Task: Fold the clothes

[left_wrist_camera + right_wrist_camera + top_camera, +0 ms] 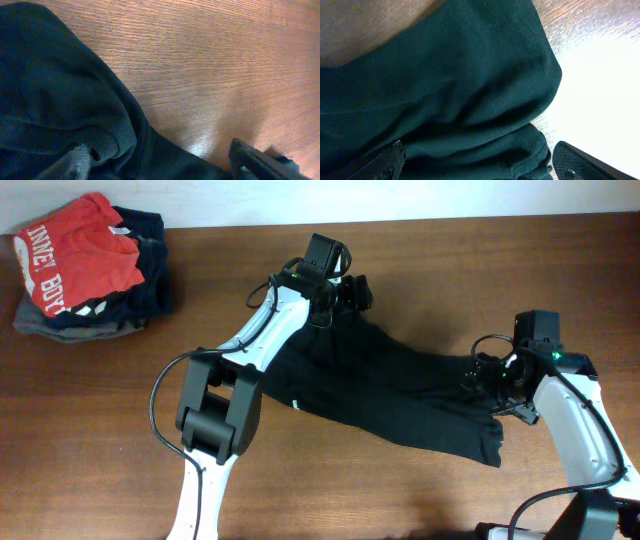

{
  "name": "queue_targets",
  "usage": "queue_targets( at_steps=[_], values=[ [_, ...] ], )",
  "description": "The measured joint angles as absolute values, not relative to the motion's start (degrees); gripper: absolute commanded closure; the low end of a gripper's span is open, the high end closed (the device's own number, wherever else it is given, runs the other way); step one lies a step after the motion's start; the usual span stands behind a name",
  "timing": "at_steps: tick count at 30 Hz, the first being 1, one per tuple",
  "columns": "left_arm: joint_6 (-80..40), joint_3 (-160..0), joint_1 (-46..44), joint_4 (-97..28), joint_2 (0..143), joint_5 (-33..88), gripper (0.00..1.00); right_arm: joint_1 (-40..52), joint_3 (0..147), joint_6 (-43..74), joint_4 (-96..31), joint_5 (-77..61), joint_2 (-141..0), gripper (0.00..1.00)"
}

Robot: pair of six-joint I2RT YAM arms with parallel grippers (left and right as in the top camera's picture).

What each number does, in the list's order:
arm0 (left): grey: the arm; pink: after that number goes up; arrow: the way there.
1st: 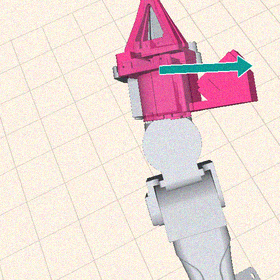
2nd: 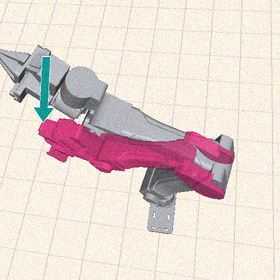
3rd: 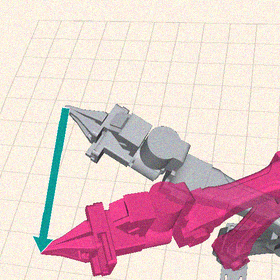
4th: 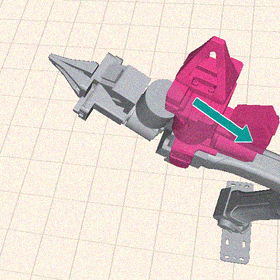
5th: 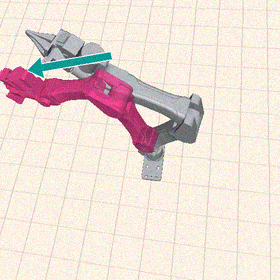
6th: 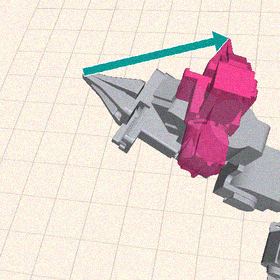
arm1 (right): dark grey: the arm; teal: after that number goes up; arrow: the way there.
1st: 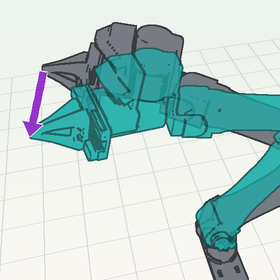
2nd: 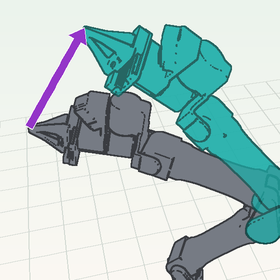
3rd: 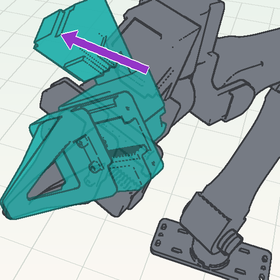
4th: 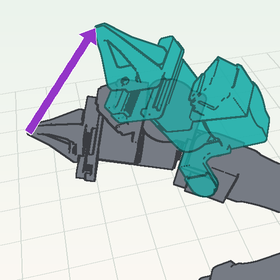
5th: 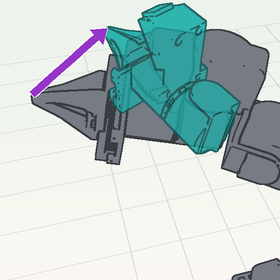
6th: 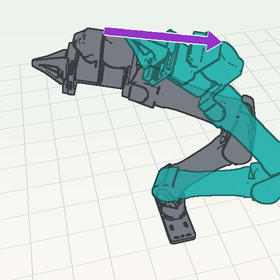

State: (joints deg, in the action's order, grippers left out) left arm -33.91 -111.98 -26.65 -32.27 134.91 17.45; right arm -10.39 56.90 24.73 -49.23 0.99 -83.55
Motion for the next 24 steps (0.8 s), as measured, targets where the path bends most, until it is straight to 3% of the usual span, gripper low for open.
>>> queue_targets(
  at_steps=[8, 15, 24],
  values=[
    [-34.3, -112.1, -26.7, -32.0, 136.0, 17.6, 0.34, -10.4, 56.9, 23.3, -42.9, 2.2, -83.6, 0.01],
    [-34.3, -112.2, -26.7, -31.4, 138.8, 17.8, 0.35, -11.2, 56.9, 19.7, -36.6, 3.4, -83.8, 0.01],
    [-34.3, -112.3, -26.7, -31.0, 138.8, 17.8, 0.35, -19.3, 56.9, 15.5, -32.5, 0.5, -91.5, 0.01]
  ],
)
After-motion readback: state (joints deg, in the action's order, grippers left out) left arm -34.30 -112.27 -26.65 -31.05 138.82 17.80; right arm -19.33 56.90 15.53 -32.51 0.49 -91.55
